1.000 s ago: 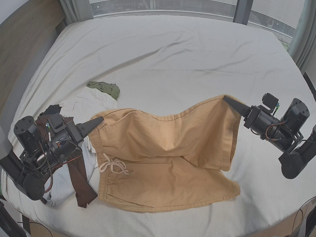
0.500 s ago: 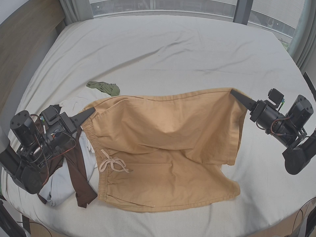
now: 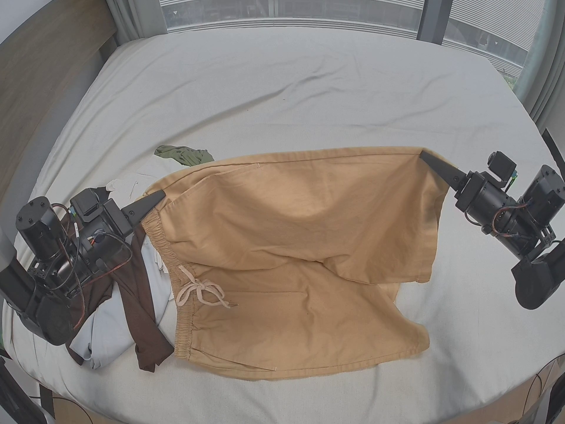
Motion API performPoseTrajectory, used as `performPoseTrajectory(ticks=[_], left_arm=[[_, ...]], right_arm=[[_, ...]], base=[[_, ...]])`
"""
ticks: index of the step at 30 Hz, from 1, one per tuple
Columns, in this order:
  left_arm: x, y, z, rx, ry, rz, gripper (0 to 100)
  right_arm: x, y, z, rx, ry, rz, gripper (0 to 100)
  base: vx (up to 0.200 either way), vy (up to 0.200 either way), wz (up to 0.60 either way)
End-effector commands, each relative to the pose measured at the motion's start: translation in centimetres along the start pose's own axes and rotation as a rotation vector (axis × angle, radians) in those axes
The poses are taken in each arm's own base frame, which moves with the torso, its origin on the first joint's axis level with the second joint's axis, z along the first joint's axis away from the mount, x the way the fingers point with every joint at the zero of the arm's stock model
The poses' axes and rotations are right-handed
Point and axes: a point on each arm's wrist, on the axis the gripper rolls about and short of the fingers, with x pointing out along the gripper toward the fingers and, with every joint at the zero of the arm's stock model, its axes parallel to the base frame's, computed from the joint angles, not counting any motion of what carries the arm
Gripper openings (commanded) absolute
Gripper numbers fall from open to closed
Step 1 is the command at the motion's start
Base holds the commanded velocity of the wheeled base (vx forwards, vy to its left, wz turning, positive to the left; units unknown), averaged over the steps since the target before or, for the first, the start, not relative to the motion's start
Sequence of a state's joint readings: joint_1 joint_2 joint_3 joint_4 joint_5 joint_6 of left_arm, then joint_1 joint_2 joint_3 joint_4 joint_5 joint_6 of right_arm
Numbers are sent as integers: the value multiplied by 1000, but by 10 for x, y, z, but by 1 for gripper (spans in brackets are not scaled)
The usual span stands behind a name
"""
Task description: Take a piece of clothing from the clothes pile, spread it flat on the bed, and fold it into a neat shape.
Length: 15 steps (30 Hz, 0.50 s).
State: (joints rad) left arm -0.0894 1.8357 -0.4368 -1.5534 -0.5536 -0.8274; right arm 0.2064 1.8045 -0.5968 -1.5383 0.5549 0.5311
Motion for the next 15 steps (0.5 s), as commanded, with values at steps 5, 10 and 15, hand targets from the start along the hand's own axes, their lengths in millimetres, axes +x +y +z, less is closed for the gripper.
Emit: performPoseTrajectory(ticks=[5, 10, 15], left_arm=[[0, -1, 1, 3, -3, -3, 0], [-1, -4, 3, 9, -10, -13, 0], [-1, -7, 5, 15, -17, -20, 0]], right_arm=[[-2, 3, 5, -9, -12, 6, 0], [-2, 3, 7, -14, -17, 6, 0], [-4, 6, 10, -22, -23, 19, 0]], base=[[0, 0, 0], [0, 0, 0], [0, 0, 0]])
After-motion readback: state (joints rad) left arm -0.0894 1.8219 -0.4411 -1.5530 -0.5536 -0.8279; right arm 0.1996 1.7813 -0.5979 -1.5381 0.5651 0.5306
